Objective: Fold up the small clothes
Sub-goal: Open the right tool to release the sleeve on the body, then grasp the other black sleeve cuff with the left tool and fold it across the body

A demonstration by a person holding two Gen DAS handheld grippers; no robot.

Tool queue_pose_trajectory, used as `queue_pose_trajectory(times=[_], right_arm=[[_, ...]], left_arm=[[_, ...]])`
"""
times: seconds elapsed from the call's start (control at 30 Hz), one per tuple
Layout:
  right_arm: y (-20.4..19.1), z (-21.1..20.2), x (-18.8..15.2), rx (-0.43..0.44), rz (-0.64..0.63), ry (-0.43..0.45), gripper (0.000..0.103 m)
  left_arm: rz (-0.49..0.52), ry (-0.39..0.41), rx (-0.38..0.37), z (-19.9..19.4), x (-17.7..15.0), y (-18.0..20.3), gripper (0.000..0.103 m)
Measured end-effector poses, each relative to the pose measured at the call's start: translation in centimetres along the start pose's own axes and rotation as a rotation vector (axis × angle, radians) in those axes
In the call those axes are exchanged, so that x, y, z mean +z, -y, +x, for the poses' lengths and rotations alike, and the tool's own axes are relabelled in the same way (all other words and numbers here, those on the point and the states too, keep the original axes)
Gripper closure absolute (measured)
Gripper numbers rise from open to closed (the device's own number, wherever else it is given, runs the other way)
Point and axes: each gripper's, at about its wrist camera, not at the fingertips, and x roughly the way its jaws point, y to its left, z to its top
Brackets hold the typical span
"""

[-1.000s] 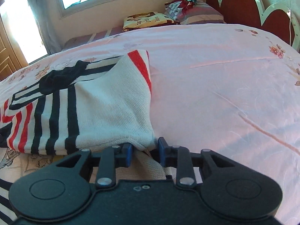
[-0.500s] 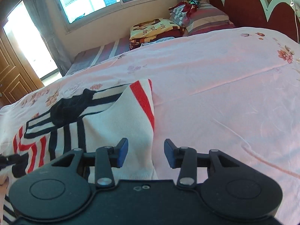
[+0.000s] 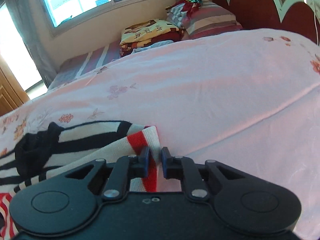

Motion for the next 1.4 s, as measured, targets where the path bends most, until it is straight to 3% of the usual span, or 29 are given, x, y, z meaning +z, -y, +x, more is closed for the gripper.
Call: queue_pose_trajectory(times=[0.1, 0.2, 0.33, 0.4, 0.5, 0.67, 0.83, 0.87, 0.9, 0.97, 1.03, 1.1, 1.27, 1.37, 1.4], right_arm=[[-1.2, -1.2, 0.6, -0.031, -0.059, 0.018, 0.081], [-2.3, -4.0, 0.0, 0.015, -0.100, 0.072, 0.077], [-5.4, -5.1, -3.3, 0.058, -0.236, 0.035, 0.079], [-6.1, -4.0, -4.9, 0.014, -0.291, -0.010, 0.079], [-6.8, -4.5, -5.3, -0.020, -0.333, 0.000, 0.079], [-9.8, -8.1, -7.0, 0.128, -0.341, 0.017, 0.064], [-14.1, -8.6, -9.3, 0.216, -0.401, -0.032, 0.065], [-14.9, -8.7, -9.6, 0.235, -0.403, -0.034, 0.065], [-15.8, -8.9, -9.9, 0.253, -0.408, -0.036, 0.065], [-17.8, -9.1, -10.5, 0.284, -0.425, -0.039, 0.065], [-19.7, -9.1, -11.2, 0.312, -0.449, -0.049, 0.065], [-21.2, -9.1, -11.6, 0.333, -0.466, -0.052, 0.064], [-24.5, -8.6, -12.8, 0.350, -0.504, -0.071, 0.064], [-25.9, -8.2, -13.3, 0.357, -0.513, -0.079, 0.064], [-26.3, -8.0, -13.5, 0.354, -0.518, -0.080, 0.064]], left_arm=[[-0.018, -0.015, 0.009, -0.7, 0.5, 0.0, 0.093], [-0.002, -0.006, 0.021, -1.0, 0.5, 0.4, 0.092], [0.009, 0.011, 0.025, -0.3, -0.2, -0.1, 0.093], [0.027, 0.002, 0.029, -0.5, -0.1, 0.0, 0.093], [-0.013, -0.024, 0.036, -1.8, 0.2, -0.5, 0.092], [-0.095, -0.056, 0.047, -4.2, -0.6, -2.7, 0.092], [-0.191, -0.053, 0.128, -6.8, -1.3, -7.2, 0.091], [-0.222, -0.048, 0.141, -7.2, -1.4, -8.5, 0.080], [-0.252, -0.034, 0.151, -7.8, -1.5, -9.9, 0.043], [-0.308, 0.048, 0.208, -9.5, -2.0, -12.4, 0.001], [-0.335, 0.145, 0.251, -11.7, -2.6, -14.5, 0.001], [-0.381, 0.147, 0.270, -12.7, -2.8, -17.2, 0.001], [-0.614, 0.176, 0.291, -13.8, -4.5, -24.5, 0.002], [-0.773, 0.178, 0.243, -13.3, -5.7, -28.7, 0.048], [-0.824, 0.181, 0.233, -12.9, -6.0, -29.9, 0.052]])
